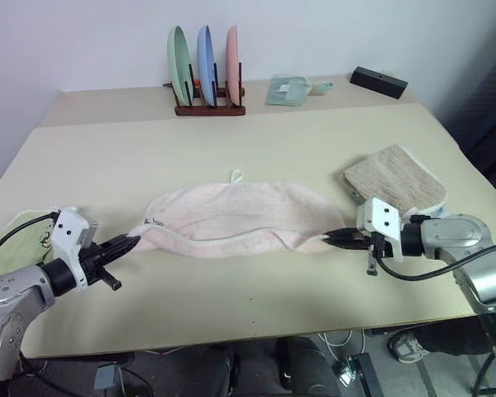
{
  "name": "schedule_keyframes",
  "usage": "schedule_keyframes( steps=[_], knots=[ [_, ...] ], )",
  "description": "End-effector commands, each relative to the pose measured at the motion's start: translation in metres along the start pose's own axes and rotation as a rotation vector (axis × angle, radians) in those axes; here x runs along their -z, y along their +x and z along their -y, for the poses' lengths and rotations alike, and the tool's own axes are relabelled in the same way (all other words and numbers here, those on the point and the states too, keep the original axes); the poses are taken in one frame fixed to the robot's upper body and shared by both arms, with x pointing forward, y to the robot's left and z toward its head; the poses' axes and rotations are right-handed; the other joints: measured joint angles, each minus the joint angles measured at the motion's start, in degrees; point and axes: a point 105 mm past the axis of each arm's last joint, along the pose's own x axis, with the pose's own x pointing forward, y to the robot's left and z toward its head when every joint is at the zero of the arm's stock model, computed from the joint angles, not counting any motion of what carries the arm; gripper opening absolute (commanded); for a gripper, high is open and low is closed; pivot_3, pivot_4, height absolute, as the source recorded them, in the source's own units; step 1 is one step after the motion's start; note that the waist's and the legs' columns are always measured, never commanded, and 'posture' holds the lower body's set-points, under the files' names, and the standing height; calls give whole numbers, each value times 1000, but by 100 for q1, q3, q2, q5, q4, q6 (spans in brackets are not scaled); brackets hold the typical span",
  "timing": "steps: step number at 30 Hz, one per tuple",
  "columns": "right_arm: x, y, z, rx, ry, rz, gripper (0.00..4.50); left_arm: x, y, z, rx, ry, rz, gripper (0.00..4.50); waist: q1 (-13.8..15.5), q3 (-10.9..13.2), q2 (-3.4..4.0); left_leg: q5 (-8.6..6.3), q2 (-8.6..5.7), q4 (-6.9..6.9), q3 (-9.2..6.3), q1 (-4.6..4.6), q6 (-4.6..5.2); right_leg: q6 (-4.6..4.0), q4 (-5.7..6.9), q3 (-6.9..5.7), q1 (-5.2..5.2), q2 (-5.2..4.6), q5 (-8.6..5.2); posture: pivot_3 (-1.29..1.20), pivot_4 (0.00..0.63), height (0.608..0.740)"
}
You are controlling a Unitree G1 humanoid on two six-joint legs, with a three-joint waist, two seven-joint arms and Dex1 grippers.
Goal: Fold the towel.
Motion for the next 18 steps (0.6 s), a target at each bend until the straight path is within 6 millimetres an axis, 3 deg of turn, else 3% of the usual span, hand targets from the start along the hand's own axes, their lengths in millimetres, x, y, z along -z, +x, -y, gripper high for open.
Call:
schedule_keyframes(
  steps=[1,5,13,18],
  knots=[
    [-7,-3,7,24,-49,-9,1444,-10,-6,-6,-34,41,27,0,-11,0,0,0,1,-1,0,0,0,0,-1,0,-1,0,0,0,150,740],
    [-10,-5,12,44,-125,-35,3417,-13,-3,-5,-29,45,39,0,-5,0,0,-1,2,-4,3,-2,0,0,-2,1,-5,0,0,0,150,740],
    [-10,2,11,44,-220,-62,3417,-18,6,1,-3,54,57,0,-3,0,0,-1,2,-3,3,-2,0,0,-2,1,-4,0,0,0,150,740],
    [-4,10,-1,3,-297,-107,3417,-19,9,5,7,52,65,0,-4,0,0,-1,2,-4,3,-2,-1,0,-2,1,-5,1,0,0,150,740]
  ],
)
